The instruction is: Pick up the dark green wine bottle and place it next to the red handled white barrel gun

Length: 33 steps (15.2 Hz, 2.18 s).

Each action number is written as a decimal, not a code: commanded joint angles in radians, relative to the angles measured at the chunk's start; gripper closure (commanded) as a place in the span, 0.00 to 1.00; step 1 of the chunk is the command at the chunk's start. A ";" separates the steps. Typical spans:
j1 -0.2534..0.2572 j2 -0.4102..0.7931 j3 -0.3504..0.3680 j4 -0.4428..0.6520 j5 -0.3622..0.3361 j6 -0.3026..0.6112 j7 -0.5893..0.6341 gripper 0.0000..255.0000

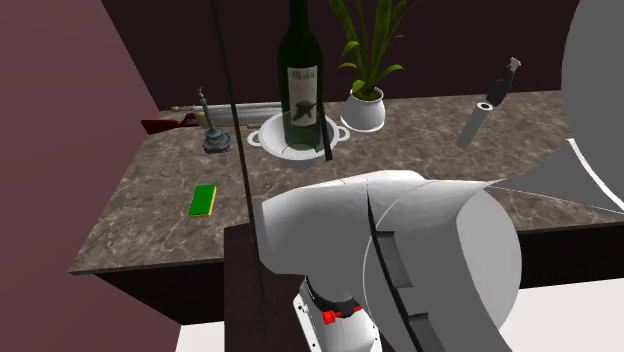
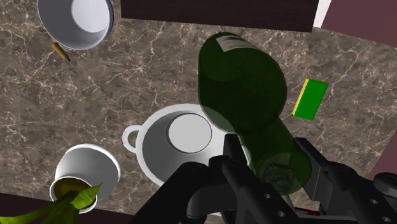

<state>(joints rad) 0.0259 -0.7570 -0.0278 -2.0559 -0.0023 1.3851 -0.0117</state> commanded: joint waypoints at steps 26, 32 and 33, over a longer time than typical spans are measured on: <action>0.074 0.657 0.322 0.331 0.014 0.330 0.389 1.00; 0.122 0.887 0.372 0.533 -0.067 0.344 0.491 1.00; 0.134 0.928 0.377 0.574 -0.083 0.341 0.507 1.00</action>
<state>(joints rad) 0.1451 0.1236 0.3397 -1.5299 -0.0664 1.7290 0.4713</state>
